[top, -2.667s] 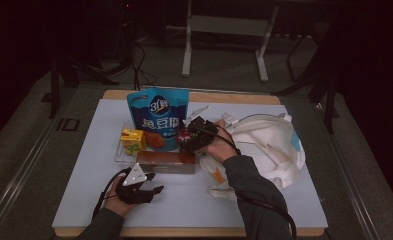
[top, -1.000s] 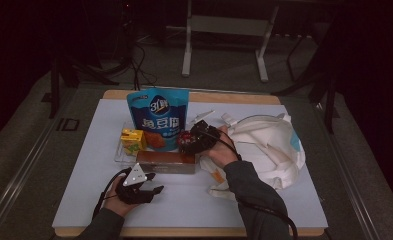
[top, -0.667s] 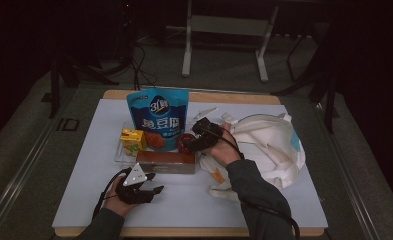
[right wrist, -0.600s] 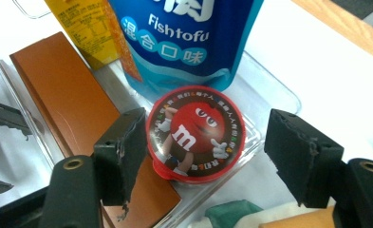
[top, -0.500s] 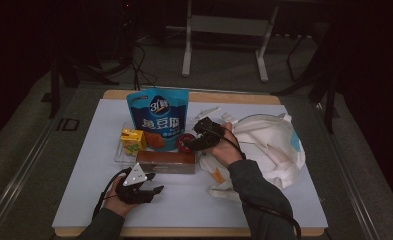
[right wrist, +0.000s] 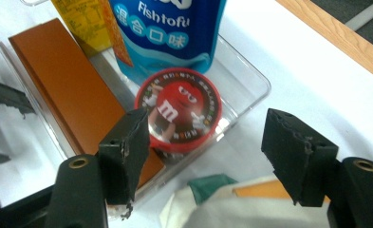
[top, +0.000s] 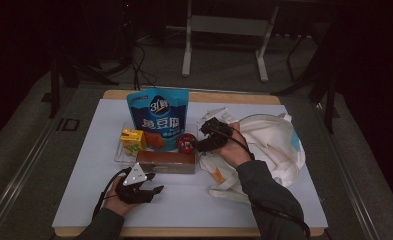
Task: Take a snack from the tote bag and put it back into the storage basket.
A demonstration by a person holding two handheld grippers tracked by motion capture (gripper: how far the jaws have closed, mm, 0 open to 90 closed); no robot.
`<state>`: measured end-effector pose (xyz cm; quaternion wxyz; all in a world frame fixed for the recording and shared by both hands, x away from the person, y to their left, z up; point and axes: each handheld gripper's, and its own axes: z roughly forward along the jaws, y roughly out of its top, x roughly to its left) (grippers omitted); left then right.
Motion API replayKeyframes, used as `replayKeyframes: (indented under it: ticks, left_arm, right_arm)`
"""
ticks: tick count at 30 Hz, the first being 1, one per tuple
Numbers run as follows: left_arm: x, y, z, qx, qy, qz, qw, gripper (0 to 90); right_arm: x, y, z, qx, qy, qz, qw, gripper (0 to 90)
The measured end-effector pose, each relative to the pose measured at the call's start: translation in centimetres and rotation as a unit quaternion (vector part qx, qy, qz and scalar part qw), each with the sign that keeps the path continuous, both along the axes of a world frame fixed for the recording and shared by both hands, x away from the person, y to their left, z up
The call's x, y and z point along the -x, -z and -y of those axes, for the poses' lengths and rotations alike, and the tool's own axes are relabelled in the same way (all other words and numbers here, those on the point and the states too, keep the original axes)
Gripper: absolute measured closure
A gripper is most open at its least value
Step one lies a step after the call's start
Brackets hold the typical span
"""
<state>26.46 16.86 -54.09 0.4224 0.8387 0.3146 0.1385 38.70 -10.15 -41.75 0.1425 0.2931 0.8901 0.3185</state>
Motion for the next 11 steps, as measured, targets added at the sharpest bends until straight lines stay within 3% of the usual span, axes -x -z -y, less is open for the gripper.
replayKeyframes:
  ticks: [11]
  left_arm:
    - [-0.1, 0.0, 0.0, -0.002, -0.002, -0.003, 1.0, 43.2]
  right_arm:
    - [0.7, -0.8, 2.8, 0.001, 0.013, -0.001, 0.9999, 34.2]
